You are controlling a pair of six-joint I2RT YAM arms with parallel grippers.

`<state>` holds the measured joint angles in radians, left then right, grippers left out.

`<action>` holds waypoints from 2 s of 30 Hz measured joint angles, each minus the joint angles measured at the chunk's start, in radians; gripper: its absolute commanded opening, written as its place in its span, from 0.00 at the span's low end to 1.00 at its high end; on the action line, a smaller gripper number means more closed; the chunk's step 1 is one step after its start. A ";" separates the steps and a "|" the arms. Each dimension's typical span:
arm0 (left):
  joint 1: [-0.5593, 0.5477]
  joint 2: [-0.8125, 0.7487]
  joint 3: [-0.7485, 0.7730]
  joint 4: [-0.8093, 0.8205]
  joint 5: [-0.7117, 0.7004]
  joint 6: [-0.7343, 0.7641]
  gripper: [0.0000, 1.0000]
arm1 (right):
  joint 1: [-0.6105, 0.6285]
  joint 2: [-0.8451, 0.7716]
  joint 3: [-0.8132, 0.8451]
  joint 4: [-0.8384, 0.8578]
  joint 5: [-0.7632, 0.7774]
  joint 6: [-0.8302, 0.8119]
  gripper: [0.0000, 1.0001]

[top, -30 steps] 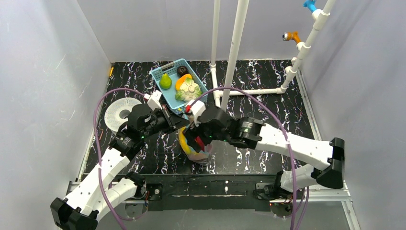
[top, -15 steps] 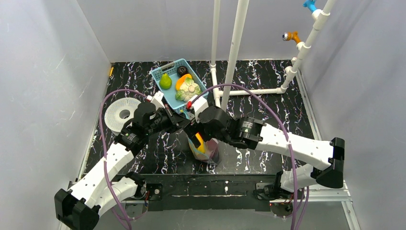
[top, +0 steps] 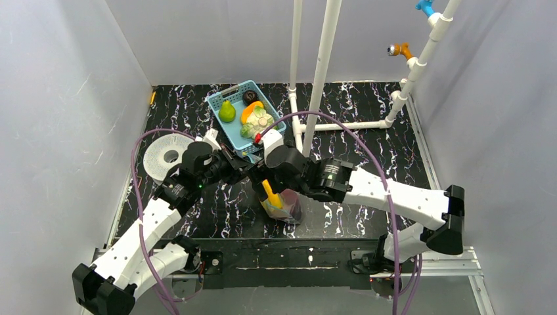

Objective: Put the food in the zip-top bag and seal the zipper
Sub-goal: Adjust the zipper food storage bag at the center of the board.

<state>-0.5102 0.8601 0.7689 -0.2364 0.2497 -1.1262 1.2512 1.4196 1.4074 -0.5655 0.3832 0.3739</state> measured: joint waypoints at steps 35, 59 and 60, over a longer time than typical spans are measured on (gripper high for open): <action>0.003 -0.160 0.128 -0.110 -0.173 0.552 0.98 | -0.180 -0.188 -0.278 0.150 -0.144 -0.224 0.01; 0.019 0.116 0.031 0.195 0.394 1.281 0.66 | -0.434 -0.278 -0.344 0.175 -0.765 -0.255 0.01; 0.020 0.123 0.034 0.182 0.395 1.294 0.62 | -0.434 -0.278 -0.344 0.170 -0.765 -0.260 0.01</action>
<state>-0.4906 0.9832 0.8027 -0.0543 0.6448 0.1683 0.8174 1.1419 1.0634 -0.3953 -0.3817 0.1136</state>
